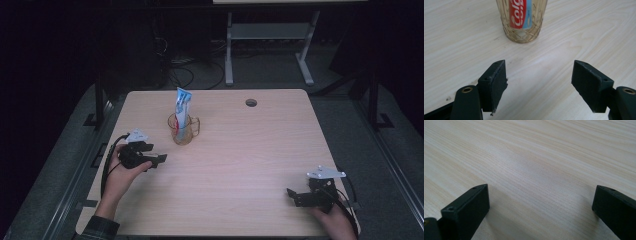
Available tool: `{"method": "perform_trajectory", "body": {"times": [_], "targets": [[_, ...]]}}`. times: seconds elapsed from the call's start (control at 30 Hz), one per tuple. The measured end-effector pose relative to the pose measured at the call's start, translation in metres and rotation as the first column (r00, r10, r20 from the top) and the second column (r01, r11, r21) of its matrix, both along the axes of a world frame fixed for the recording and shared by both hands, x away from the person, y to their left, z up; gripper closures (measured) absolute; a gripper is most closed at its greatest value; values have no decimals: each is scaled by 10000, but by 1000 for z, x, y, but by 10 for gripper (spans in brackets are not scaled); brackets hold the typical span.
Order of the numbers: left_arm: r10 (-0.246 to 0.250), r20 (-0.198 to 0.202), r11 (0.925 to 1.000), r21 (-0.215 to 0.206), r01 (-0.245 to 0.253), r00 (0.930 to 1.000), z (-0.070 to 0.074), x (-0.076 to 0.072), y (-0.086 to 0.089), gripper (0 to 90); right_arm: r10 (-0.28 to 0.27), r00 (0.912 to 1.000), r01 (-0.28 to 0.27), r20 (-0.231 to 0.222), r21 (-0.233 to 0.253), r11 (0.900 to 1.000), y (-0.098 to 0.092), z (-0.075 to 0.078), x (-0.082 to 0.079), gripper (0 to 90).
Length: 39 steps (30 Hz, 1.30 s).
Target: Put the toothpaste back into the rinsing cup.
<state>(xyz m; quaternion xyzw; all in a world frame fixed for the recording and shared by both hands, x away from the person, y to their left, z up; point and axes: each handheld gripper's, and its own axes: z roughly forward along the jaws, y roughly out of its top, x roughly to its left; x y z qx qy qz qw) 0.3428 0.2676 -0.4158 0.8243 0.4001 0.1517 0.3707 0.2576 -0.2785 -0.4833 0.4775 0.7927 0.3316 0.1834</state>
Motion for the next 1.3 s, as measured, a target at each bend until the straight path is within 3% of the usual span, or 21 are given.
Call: {"method": "perform_trajectory", "body": {"times": [0.37,0.77,1.17,1.3], "targets": [[-149,67,9998,136,148,9999,-16,-24,0,280,0,10000,0,0,0,10000,0,0,0,5],[-68,-288,9997,217,75,9996,-37,-50,12,277,3,10000,-3,-1,1,10000,0,0,0,5],[-205,-491,9991,356,223,9986,-50,-59,14,266,-4,10000,4,9,-9,10000,0,0,-1,5],[-261,-382,9992,295,272,9989,-52,-61,14,254,5,10000,-5,5,-22,10000,0,0,-1,5]]}}
